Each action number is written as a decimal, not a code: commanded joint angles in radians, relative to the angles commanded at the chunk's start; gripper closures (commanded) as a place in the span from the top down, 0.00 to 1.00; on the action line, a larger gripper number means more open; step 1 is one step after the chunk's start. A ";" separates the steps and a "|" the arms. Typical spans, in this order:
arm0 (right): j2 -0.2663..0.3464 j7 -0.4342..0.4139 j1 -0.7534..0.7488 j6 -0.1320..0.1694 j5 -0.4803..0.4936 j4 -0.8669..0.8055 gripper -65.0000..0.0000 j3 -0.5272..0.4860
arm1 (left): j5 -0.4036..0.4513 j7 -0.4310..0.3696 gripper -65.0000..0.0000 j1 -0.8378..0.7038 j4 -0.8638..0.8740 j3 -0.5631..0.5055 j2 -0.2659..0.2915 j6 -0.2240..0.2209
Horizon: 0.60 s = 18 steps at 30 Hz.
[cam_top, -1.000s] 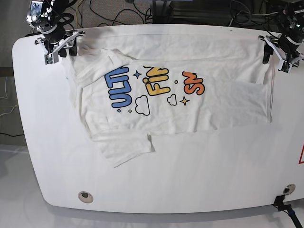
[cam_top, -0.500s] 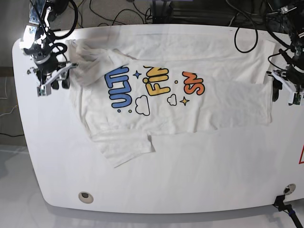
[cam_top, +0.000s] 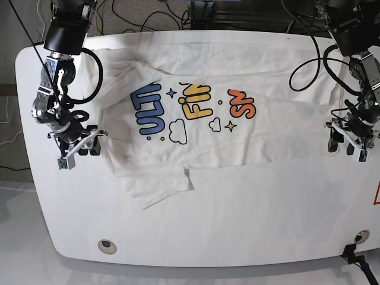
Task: Fold the T-shirt properly
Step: 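Open both grippers and move them out over the shirt's sides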
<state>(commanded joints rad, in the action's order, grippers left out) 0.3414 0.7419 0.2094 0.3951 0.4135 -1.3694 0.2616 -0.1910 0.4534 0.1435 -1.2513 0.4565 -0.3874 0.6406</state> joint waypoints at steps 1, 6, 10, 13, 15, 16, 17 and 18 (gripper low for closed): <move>0.000 -0.005 0.025 0.000 0.000 0.028 0.35 -0.015 | 0.000 -0.015 0.54 0.012 0.031 -0.008 0.000 0.000; 0.009 -0.103 0.132 0.002 0.000 0.216 0.35 -0.069 | 0.000 -0.068 0.59 0.091 0.199 -0.068 -0.002 0.000; 0.035 -0.180 0.187 0.002 0.002 0.338 0.35 -0.153 | 0.000 -0.127 0.71 0.112 0.273 -0.091 -0.003 0.000; 0.049 -0.244 0.209 0.002 0.002 0.394 0.35 -0.193 | 0.000 -0.127 0.71 0.130 0.302 -0.091 -0.003 0.000; 0.051 -0.262 0.226 0.002 0.002 0.437 0.35 -0.203 | 0.000 -0.130 0.71 0.132 0.321 -0.091 -0.003 -0.002; 0.051 -0.270 0.232 0.002 0.002 0.450 0.35 -0.203 | 0.000 -0.130 0.71 0.141 0.328 -0.091 -0.006 -0.002; 0.051 -0.276 0.232 0.002 0.002 0.456 0.35 -0.203 | 0.000 -0.130 0.71 0.150 0.341 -0.091 -0.014 -0.002; 0.051 -0.282 0.232 0.002 0.002 0.459 0.35 -0.203 | 0.000 -0.130 0.71 0.160 0.358 -0.091 -0.017 -0.002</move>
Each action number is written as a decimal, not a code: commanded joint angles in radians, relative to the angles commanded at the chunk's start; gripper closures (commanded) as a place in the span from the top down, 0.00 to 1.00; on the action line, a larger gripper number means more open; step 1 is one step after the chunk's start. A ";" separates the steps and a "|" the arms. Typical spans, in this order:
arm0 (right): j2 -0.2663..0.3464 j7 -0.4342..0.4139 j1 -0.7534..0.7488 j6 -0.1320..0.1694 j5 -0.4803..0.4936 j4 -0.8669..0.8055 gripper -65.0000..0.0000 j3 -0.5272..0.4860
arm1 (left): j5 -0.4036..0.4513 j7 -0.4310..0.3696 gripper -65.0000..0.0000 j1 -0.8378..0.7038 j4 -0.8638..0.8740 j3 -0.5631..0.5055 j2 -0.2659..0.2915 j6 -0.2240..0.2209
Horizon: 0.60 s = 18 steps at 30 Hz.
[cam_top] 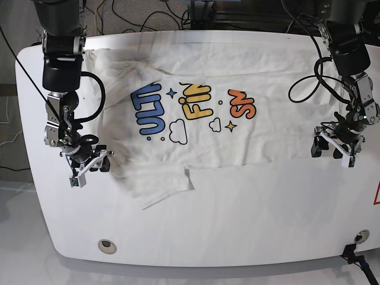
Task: Fold the T-shirt properly
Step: 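Open both grippers and move them out over the shirt's sides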
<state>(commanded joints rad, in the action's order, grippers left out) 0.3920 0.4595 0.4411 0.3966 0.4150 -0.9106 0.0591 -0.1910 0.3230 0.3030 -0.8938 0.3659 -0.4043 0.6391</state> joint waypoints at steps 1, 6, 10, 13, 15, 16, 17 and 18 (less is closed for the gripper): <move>-0.002 -0.002 0.002 0.000 0.000 0.002 0.35 0.000 | 0.000 -0.003 0.71 0.006 0.012 0.000 0.000 0.000; -0.002 -0.002 0.014 0.000 0.000 0.002 0.56 -0.043 | 0.000 -0.048 0.71 0.011 0.046 0.000 -0.014 -0.003; -0.005 -0.002 0.011 0.000 0.000 0.002 0.58 -0.052 | 0.000 -0.048 0.71 0.011 0.048 0.002 -0.021 -0.005; -0.023 -0.002 0.008 0.000 0.000 0.002 0.58 -0.052 | 0.000 -0.049 0.71 0.008 0.048 0.006 -0.026 -0.005; -0.031 -0.002 -0.003 0.000 0.000 0.003 0.58 -0.054 | -0.002 -0.049 0.71 0.008 0.048 0.006 -0.040 -0.005; -0.032 -0.003 -0.012 0.000 0.000 0.003 0.58 -0.054 | -0.002 -0.049 0.71 0.008 0.048 0.006 -0.041 -0.005; -0.034 -0.003 -0.017 0.000 0.000 0.003 0.58 -0.054 | -0.002 -0.049 0.71 0.008 0.048 0.006 -0.041 -0.005; -0.040 -0.003 -0.020 0.000 0.000 0.003 0.58 -0.054 | -0.002 -0.049 0.71 0.008 0.048 0.006 -0.043 -0.005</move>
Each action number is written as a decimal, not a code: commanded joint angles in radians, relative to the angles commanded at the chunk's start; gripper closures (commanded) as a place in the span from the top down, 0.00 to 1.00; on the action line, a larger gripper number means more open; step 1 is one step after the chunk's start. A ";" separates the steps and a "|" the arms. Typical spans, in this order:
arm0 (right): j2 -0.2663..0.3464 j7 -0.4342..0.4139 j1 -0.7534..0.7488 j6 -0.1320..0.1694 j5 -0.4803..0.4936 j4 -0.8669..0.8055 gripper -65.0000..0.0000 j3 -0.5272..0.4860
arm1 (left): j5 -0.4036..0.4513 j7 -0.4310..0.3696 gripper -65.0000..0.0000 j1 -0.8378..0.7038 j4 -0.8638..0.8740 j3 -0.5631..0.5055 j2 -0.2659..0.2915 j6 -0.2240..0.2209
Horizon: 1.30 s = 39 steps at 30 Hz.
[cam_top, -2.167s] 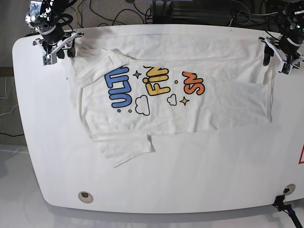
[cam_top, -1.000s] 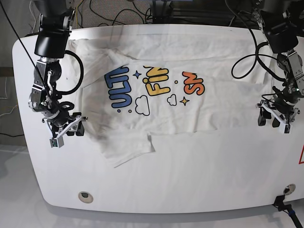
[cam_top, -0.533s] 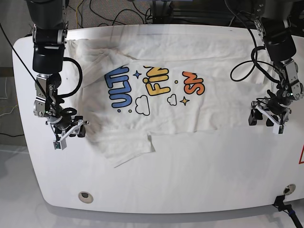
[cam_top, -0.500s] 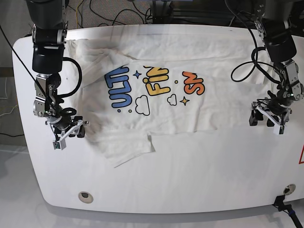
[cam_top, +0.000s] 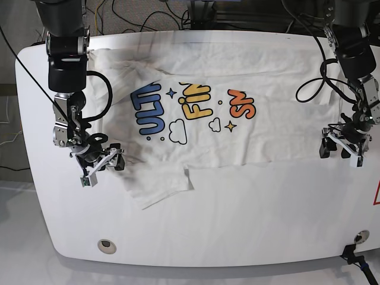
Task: Fold the T-shirt properly
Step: 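Open both grippers and move them out over the shirt's sides, then lower and close both grippers on the shirt's side edges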
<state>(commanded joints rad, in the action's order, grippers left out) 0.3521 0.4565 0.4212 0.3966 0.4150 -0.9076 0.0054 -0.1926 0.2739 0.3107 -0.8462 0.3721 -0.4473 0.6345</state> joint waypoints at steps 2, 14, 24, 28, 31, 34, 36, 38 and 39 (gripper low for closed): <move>-0.015 0.000 -0.005 0.000 0.000 0.000 0.58 0.000 | 0.000 0.000 0.71 0.000 0.000 0.002 0.000 0.000; -0.028 0.000 -0.035 0.000 0.000 -0.002 0.43 -0.002 | -0.003 0.000 0.71 -0.026 -0.002 0.003 0.000 0.000; -0.032 0.000 -0.035 0.000 0.000 -0.002 0.00 -0.002 | -0.002 0.000 0.71 -0.040 0.000 0.052 0.000 0.000; -0.032 0.000 -0.035 0.000 0.000 -0.002 0.00 -0.002 | 0.000 0.000 0.71 -0.038 0.000 0.052 0.000 -0.002; -0.034 0.000 -0.035 0.000 0.000 -0.002 0.00 -0.002 | 0.002 0.000 0.71 -0.038 0.002 0.052 0.003 -0.002; -0.034 0.000 -0.035 0.000 0.000 -0.002 0.00 -0.002 | 0.002 0.002 0.71 -0.038 0.003 0.051 0.006 -0.002; -0.034 0.000 -0.035 0.000 0.000 -0.002 0.00 -0.002 | 0.002 0.003 0.71 -0.037 0.028 0.049 0.008 -0.002; -0.034 0.000 -0.035 0.000 0.000 -0.002 0.00 -0.002 | 0.002 0.002 0.71 -0.032 0.068 0.049 0.008 -0.002; -0.034 0.000 -0.035 0.000 0.000 -0.002 0.00 -0.002 | 0.000 0.002 0.71 -0.031 0.083 0.049 0.008 -0.002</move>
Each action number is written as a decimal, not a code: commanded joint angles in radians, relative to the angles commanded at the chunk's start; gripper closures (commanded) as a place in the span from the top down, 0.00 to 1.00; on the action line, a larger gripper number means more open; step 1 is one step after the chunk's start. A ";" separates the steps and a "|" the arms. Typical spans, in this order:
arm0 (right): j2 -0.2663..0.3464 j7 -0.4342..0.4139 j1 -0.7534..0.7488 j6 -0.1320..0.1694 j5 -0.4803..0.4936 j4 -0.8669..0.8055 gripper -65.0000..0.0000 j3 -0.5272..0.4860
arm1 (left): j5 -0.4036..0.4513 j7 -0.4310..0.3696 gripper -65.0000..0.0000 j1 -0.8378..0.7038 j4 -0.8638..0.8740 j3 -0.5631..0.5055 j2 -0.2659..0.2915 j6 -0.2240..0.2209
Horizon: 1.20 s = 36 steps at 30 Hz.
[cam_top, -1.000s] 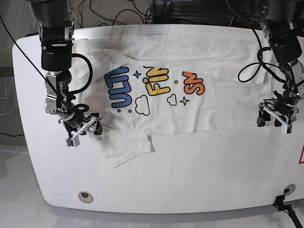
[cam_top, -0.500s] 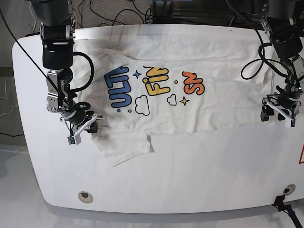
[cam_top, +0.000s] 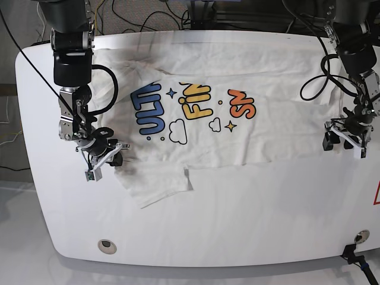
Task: Fold the T-shirt properly
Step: 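Lower and close both grippers on the shirt's side edges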
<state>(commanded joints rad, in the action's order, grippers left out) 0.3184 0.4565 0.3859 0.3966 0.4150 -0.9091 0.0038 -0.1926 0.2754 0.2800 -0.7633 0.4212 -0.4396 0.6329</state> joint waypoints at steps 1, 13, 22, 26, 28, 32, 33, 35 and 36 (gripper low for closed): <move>0.000 0.000 0.000 0.000 0.000 0.000 0.00 0.000 | -0.002 0.000 0.71 0.000 0.011 0.000 0.002 0.000; 0.000 0.000 -0.003 0.000 0.000 0.000 0.00 0.000 | -0.005 0.005 0.71 -0.008 0.005 -0.044 0.061 0.008; 0.000 0.000 -0.023 0.000 0.000 -0.003 0.00 0.002 | -0.006 0.014 0.71 -0.029 -0.084 -0.077 0.083 0.003; 0.000 0.000 -0.020 0.000 0.000 -0.003 0.00 0.002 | -0.003 0.009 0.65 -0.026 -0.083 -0.077 0.083 0.000; 0.000 0.000 -0.015 0.000 0.000 -0.003 0.00 0.002 | -0.003 0.009 0.50 -0.025 -0.083 -0.077 0.081 0.000; 0.000 0.000 0.002 0.000 0.000 -0.003 0.00 0.002 | 0.000 0.008 0.08 -0.023 -0.077 -0.077 0.081 0.000; 0.000 0.000 0.003 0.000 0.000 -0.003 0.00 0.002 | 0.000 0.008 0.00 -0.021 -0.077 -0.077 0.081 0.000; 0.000 0.000 0.005 0.000 0.000 -0.005 0.00 0.002 | 0.000 0.008 0.00 -0.020 -0.080 -0.077 0.081 0.000; 0.000 0.000 0.006 0.000 0.000 -0.005 0.00 0.002 | -0.002 0.008 0.00 -0.020 -0.083 -0.077 0.081 0.000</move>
<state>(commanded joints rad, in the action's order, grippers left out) 0.3184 0.4565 0.3920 0.3966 0.4150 -0.9137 0.0054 -0.1941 0.2831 0.2601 -0.8462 0.3445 -0.3583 0.6329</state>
